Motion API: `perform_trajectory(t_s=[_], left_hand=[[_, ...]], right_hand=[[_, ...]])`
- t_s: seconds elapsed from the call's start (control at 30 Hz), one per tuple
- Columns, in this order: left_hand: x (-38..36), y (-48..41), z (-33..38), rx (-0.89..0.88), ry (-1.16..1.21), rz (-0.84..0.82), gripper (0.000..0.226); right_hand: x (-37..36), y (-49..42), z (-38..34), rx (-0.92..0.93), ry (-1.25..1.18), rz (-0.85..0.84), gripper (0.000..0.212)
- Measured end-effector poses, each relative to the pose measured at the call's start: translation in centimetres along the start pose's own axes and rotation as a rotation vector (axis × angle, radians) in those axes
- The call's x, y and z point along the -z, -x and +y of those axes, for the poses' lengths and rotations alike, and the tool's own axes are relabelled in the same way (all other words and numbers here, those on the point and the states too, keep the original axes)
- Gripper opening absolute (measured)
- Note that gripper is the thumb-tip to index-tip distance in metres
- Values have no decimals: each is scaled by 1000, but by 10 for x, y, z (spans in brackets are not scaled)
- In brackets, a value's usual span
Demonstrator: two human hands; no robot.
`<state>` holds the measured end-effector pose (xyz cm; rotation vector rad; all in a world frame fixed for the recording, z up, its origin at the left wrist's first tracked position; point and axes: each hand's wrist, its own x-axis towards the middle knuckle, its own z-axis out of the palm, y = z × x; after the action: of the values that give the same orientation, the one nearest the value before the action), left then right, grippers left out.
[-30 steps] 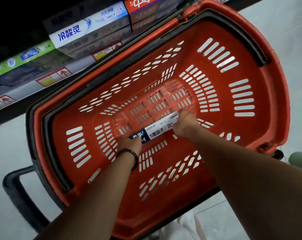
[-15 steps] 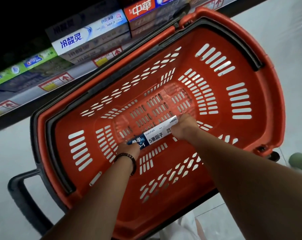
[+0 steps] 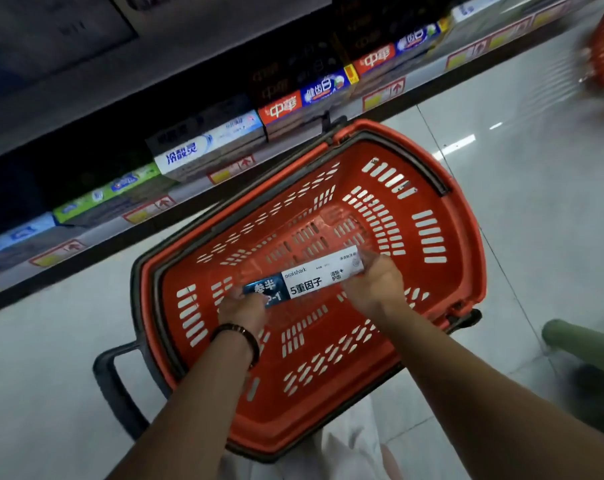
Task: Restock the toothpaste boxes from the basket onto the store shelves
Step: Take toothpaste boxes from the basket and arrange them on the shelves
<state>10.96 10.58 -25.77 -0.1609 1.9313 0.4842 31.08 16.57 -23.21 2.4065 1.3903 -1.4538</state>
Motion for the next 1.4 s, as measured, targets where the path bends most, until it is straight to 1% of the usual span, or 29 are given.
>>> perform_trajectory(t_s=[0.07, 0.13, 0.23, 0.33, 0.47, 0.53, 0.63, 0.73, 0.8, 0.9, 1.07, 1.2, 1.3, 1.4], left_hand=[[6, 23, 9, -18, 31, -7, 26], [12, 47, 16, -46, 62, -3, 25], [21, 86, 29, -89, 103, -17, 24], [31, 119, 40, -149, 123, -17, 32], [47, 172, 58, -286, 66, 15, 51], [57, 198, 69, -360, 42, 26, 53], [69, 232, 82, -449, 39, 39, 45], [82, 257, 94, -526, 36, 84, 51], [91, 278, 103, -575, 32, 87, 55], [105, 310, 117, -634, 106, 91, 61], [130, 372, 144, -696, 194, 27, 61], [151, 427, 174, -760, 220, -8, 58], [167, 467, 198, -830, 251, -2, 54], [184, 503, 213, -894, 264, 17, 55]], right_hand=[[18, 21, -9, 5, -109, -4, 11], [34, 41, -19, 25, -201, -23, 20], [57, 67, -34, 115, -264, 7, 26], [74, 87, -46, 198, -293, 64, 28], [96, 112, -66, 222, -368, 176, 41], [109, 125, -76, 241, -404, 224, 40], [132, 151, -93, 279, -417, 276, 35], [154, 181, -111, 290, -445, 323, 35], [165, 197, -120, 300, -497, 320, 36], [185, 221, -137, 303, -560, 342, 35], [224, 268, -171, 315, -666, 387, 44], [256, 304, -196, 337, -716, 403, 46], [280, 333, -221, 384, -736, 392, 45], [301, 363, -246, 433, -743, 403, 47]])
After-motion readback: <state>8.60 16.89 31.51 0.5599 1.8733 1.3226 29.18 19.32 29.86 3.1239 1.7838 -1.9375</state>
